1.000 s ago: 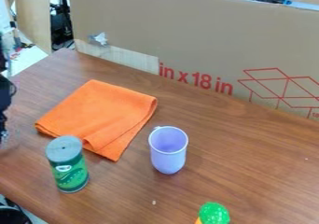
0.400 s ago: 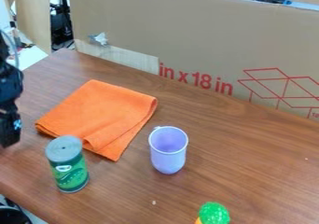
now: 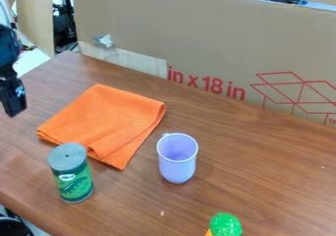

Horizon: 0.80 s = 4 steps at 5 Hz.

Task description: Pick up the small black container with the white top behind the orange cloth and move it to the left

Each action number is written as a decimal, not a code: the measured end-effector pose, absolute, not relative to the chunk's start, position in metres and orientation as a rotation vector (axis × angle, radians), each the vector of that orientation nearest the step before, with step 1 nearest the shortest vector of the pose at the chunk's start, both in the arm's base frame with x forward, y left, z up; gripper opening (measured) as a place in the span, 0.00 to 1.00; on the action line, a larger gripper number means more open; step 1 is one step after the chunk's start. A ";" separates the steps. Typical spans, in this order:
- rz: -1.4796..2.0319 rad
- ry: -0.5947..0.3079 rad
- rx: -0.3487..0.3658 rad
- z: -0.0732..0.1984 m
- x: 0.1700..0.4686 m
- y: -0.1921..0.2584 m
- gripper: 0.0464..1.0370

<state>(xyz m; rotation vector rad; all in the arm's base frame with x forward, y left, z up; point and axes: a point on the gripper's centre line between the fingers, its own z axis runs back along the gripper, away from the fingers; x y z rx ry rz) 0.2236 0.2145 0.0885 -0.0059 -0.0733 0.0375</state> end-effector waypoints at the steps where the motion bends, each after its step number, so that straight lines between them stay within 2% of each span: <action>1: -0.061 -0.090 -0.019 0.112 0.236 0.188 0.96; 2: -0.173 -0.110 -0.010 0.137 0.243 0.156 0.96; 4: -0.284 -0.141 -0.016 0.156 0.245 0.100 0.96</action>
